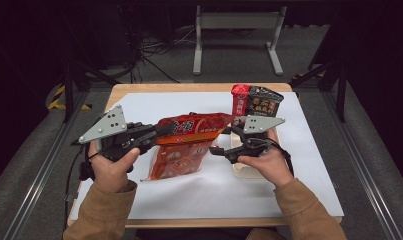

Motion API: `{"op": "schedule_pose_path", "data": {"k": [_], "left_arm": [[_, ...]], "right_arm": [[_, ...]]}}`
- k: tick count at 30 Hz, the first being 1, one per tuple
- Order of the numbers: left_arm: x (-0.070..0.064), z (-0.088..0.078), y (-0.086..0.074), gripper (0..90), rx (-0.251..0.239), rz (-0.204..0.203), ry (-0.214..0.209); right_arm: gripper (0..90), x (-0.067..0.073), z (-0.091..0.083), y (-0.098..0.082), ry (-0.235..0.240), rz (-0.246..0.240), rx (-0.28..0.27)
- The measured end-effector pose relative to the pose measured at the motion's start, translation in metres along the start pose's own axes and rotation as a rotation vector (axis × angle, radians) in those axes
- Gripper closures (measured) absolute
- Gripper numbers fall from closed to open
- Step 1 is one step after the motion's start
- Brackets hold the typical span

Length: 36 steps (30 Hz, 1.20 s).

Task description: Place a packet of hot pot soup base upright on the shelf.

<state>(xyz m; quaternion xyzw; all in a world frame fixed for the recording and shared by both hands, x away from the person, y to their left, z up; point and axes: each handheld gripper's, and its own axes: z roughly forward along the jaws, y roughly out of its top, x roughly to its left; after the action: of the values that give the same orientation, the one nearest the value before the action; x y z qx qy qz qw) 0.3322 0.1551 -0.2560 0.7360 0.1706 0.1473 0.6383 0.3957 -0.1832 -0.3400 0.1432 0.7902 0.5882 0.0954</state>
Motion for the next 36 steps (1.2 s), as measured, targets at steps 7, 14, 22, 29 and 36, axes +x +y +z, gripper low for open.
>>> {"op": "schedule_pose_path", "data": {"k": [7,14,22,29,36], "left_arm": [[-0.001,0.001,0.0,90.0,-0.002,0.001,-0.01],[-0.002,0.001,0.0,90.0,-0.003,0.008,-0.012],[-0.004,0.002,0.0,90.0,-0.007,0.012,-0.018],[-0.006,0.003,0.001,90.0,-0.012,0.021,-0.026],[-0.006,0.002,0.001,90.0,-0.023,0.024,-0.025]], "right_arm": [[26.5,0.003,0.012,-0.004,0.026,-0.018,-0.013],[26.3,0.004,0.021,-0.006,0.036,-0.033,-0.011],[26.8,0.007,0.029,-0.008,0.057,-0.065,-0.01],[25.9,0.014,0.038,-0.008,0.106,-0.098,0.022],[26.6,0.014,0.04,-0.008,0.12,-0.099,0.027]]}}
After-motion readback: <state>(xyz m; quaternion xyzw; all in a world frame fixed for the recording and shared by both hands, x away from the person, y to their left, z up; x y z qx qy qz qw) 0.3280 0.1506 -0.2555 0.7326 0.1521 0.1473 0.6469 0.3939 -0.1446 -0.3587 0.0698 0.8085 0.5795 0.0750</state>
